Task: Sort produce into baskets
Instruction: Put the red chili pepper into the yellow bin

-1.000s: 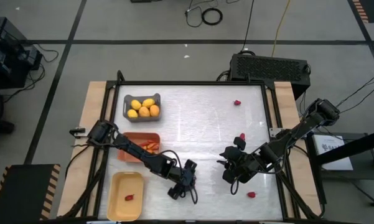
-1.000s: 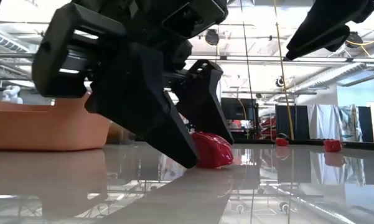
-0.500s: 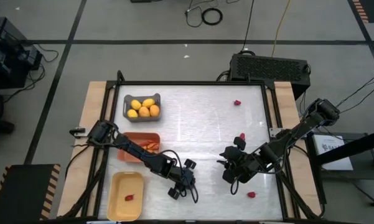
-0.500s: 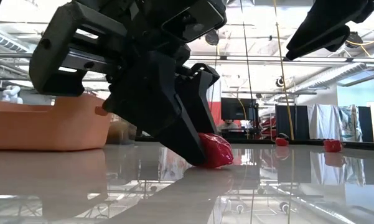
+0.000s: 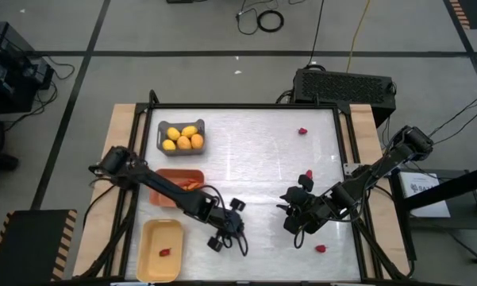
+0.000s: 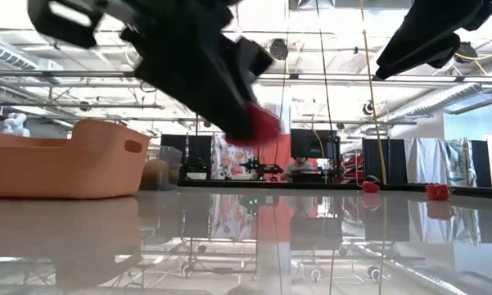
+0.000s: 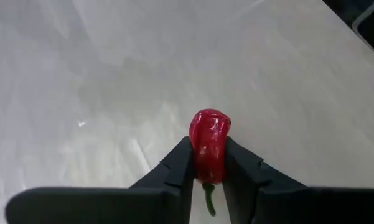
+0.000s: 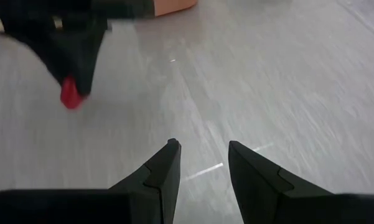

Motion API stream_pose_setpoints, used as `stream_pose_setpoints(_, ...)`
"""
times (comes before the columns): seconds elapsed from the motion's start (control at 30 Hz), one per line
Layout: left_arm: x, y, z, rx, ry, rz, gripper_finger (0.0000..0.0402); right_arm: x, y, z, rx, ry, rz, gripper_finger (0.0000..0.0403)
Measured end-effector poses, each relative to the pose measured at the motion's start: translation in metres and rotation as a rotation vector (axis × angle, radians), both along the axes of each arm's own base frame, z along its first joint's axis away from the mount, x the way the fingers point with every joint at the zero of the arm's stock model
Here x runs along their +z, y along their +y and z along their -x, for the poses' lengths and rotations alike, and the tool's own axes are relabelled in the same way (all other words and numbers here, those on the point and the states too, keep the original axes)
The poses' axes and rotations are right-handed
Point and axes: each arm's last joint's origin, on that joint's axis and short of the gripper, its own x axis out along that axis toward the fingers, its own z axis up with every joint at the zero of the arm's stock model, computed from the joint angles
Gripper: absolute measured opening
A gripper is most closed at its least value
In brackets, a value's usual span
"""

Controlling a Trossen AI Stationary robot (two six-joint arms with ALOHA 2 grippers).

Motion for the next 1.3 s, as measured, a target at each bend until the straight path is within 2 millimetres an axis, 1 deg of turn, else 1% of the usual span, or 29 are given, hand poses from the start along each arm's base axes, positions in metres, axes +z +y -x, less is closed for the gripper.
stream_pose_setpoints(0.1,0.018,0.006,0.014,0.037,0.067,0.002,0.0068,0.0,0.0,0.0,0.0,0.0,-0.001,0.0125)
stream_pose_setpoints(0.17,0.032,0.01,0.025,0.091,0.124,0.039,0.0067,0.0,0.0,0.0,-0.001,0.0,-0.002,0.0125)
stream_pose_setpoints(0.23,0.043,0.014,0.038,0.151,0.227,0.105,0.0067,0.0,0.0,0.0,-0.001,0.0,-0.003,0.0125)
stream_pose_setpoints(0.3,0.053,0.017,0.054,0.211,0.365,0.193,0.0067,0.0,0.0,0.0,-0.002,0.0,-0.003,0.0125)
stream_pose_setpoints(0.37,0.061,0.018,0.072,0.272,0.546,0.277,0.0067,0.0,0.0,0.0,-0.003,-0.002,-0.006,0.0125)
stream_pose_setpoints(0.43,0.069,0.017,0.092,0.339,0.72,0.325,0.0067,0.0,0.0,0.0,-0.012,-0.004,-0.016,0.0125)
stream_pose_setpoints(0.53,0.081,0.01,0.124,0.446,0.894,0.288,0.0067,0.0,0.0,0.0,-0.016,-0.006,-0.021,0.0125)
stream_pose_setpoints(0.63,0.09,0.0,0.151,0.506,0.988,0.214,0.0066,0.0,0.0,0.0,-0.014,-0.005,-0.023,0.0125)
stream_pose_setpoints(0.73,0.093,-0.015,0.169,0.525,0.994,0.168,0.0066,0.0,0.0,0.0,-0.012,-0.003,-0.02,0.0125)
stream_pose_setpoints(0.83,0.092,-0.027,0.178,0.543,0.904,0.104,0.0066,0.0,0.0,0.0,0.003,0.002,-0.002,0.0125)
stream_pose_setpoints(0.93,0.091,-0.032,0.181,0.552,0.825,0.055,0.0074,0.0,0.0,0.0,0.02,0.006,0.021,0.0125)
stream_pose_setpoints(1.1,0.09,-0.038,0.186,0.663,0.824,0.079,0.0114,0.0,-0.004,-0.003,0.038,0.01,0.052,0.0125)
stream_pose_setpoints(1.3,0.09,-0.041,0.188,0.683,0.812,0.091,0.0167,0.002,-0.009,-0.008,0.038,0.0,0.064,0.0125)
